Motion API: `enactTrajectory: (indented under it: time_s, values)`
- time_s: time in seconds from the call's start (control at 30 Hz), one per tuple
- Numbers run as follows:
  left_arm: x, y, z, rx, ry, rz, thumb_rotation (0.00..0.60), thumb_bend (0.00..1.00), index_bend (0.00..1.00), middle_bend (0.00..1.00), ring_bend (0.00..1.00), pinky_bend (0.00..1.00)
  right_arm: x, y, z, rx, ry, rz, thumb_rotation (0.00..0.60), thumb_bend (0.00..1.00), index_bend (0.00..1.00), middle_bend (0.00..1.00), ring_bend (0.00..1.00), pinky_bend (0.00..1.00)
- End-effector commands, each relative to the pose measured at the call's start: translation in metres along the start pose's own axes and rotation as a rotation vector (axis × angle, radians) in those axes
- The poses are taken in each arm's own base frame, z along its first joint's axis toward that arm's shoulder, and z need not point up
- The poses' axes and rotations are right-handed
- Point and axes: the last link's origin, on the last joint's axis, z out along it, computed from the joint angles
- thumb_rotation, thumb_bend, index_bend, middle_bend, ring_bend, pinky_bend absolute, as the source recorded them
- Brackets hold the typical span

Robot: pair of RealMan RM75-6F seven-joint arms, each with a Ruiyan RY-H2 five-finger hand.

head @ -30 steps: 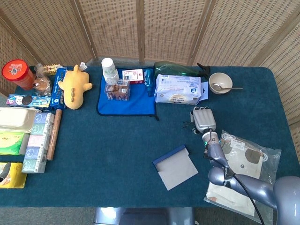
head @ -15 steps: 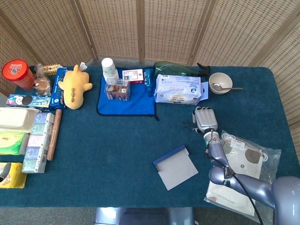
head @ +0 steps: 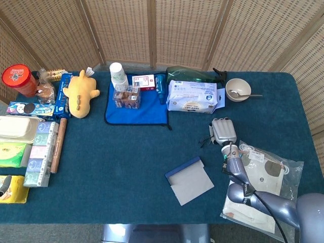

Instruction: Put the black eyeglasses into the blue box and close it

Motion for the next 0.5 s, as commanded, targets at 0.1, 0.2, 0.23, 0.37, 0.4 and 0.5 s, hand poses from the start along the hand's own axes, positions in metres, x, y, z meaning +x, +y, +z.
enactTrajectory:
  time_s: [0.1, 0.2, 0.23, 0.37, 0.4, 0.5]
  values:
    - [-0.001, 0.000, 0.000, -0.004, 0.000, -0.002, 0.539, 0.32, 0.09, 0.02, 0.00, 0.00, 0.009, 0.003, -0.009, 0.015, 0.019, 0.038, 0.600, 0.32, 0.66, 0.43, 0.41, 0.32]
    - [-0.001, 0.000, 0.000, -0.005, 0.002, -0.003, 0.535, 0.32, 0.09, 0.02, 0.00, 0.00, 0.016, 0.005, -0.017, 0.028, 0.033, 0.059, 0.600, 0.32, 0.66, 0.43, 0.41, 0.32]
    - [-0.001, 0.000, 0.000, -0.005, 0.002, -0.004, 0.533, 0.32, 0.09, 0.02, 0.00, 0.00, 0.018, 0.005, -0.019, 0.033, 0.034, 0.067, 0.600, 0.32, 0.66, 0.43, 0.41, 0.32]
    - [-0.002, 0.001, 0.000, -0.006, 0.001, -0.004, 0.530, 0.32, 0.09, 0.02, 0.00, 0.00, 0.023, 0.006, -0.029, 0.052, 0.045, 0.069, 0.600, 0.32, 0.66, 0.43, 0.41, 0.32]
    - [-0.002, 0.001, 0.000, -0.007, 0.000, -0.004, 0.532, 0.32, 0.09, 0.02, 0.00, 0.00, 0.024, 0.006, -0.031, 0.056, 0.046, 0.071, 0.600, 0.32, 0.66, 0.43, 0.41, 0.32]
    - [-0.003, 0.001, 0.001, -0.008, 0.001, -0.005, 0.535, 0.32, 0.09, 0.02, 0.00, 0.00, 0.026, 0.006, -0.041, 0.070, 0.050, 0.067, 0.600, 0.32, 0.66, 0.43, 0.41, 0.32]
